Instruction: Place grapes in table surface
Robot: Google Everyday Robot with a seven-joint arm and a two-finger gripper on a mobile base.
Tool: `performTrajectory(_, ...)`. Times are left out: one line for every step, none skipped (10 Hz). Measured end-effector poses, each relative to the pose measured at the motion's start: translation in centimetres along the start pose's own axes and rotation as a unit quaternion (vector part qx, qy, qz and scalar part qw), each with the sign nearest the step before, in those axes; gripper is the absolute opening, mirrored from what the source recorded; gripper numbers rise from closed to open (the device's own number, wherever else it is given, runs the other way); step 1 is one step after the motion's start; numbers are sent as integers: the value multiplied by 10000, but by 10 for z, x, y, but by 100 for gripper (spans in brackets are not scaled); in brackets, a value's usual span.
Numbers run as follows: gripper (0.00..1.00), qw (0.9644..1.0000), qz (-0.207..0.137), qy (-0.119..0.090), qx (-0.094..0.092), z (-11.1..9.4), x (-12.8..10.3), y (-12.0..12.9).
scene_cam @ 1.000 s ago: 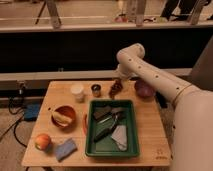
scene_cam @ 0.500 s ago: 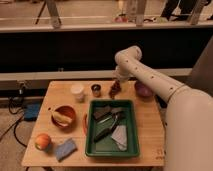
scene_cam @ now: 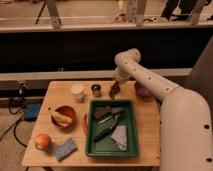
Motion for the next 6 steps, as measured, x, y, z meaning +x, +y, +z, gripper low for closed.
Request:
performTrajectory(80, 10000, 15, -20, -21, 5, 2, 1)
performTrajectory(80, 10000, 41, -35, -48, 13, 6, 3)
performTrajectory(80, 10000, 41, -61, -63, 18, 6, 4)
performTrajectory(80, 9999, 38, -84, -80, 20, 7, 4)
performTrajectory(80, 9999, 37, -103, -97, 22, 7, 4)
performTrajectory(78, 9999, 28, -109, -109, 29, 7, 5)
